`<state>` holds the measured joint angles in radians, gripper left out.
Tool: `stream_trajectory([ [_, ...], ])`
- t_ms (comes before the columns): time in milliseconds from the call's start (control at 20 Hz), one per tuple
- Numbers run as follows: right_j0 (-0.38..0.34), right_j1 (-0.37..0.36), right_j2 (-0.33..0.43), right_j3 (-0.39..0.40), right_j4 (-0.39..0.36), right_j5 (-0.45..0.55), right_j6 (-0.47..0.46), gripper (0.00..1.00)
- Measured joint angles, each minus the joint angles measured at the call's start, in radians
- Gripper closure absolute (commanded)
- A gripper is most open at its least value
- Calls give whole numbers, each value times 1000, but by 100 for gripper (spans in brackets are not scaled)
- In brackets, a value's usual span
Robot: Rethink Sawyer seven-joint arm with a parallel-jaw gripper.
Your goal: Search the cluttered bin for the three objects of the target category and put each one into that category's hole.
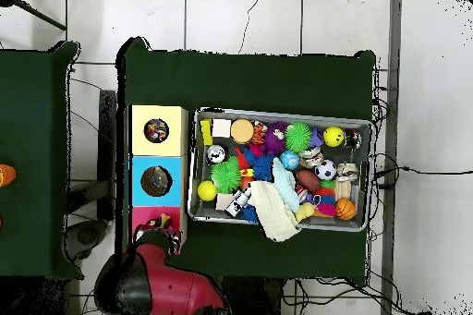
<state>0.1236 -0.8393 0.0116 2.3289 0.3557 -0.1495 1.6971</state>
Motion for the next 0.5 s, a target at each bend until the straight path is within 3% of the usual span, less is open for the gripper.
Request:
stream_trajectory([
  [500,29,11,-8,14,13,-77,85,100],
])
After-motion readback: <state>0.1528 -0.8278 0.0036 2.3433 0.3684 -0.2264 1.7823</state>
